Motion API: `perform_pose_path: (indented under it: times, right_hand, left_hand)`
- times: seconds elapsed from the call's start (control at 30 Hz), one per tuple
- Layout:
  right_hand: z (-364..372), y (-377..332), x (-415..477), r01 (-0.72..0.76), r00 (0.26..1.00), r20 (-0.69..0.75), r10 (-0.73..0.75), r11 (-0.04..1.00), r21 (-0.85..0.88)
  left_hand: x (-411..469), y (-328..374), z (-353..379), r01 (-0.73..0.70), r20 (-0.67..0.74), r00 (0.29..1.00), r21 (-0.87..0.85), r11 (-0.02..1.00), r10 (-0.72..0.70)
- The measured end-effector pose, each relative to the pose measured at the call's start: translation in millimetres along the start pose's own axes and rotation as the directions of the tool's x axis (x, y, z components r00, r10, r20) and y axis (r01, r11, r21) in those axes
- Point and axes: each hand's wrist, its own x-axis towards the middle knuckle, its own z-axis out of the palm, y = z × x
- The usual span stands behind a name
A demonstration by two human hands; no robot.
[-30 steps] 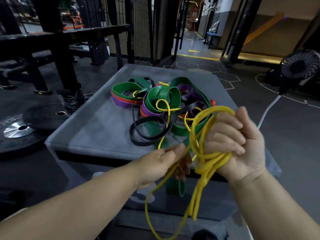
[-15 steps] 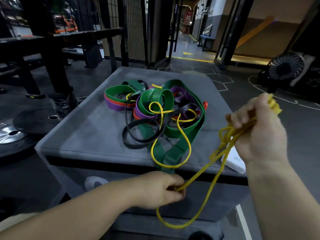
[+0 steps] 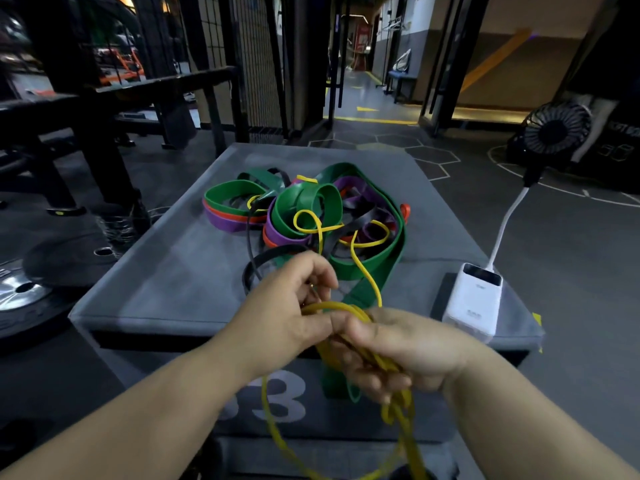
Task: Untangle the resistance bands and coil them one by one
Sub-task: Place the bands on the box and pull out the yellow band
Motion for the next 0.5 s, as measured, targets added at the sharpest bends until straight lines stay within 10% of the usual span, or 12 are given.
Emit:
perform_pose_path:
  times: [0.27, 0.5]
  right_hand:
    - [-12, -2, 1, 0.046, 0.929, 0.302, -0.216, 0.874, 0.484]
    - [-29, -23, -17, 0.364, 0.843, 0.001, -0.538, 0.571, 0.736]
  left_hand:
    - [4, -16, -2, 0.272, 0.231, 0.949, -0.250, 0.929, -0.216]
    - [-2, -30, 4, 0.396, 0.445, 0.808, 0.077, 0.915, -0.387]
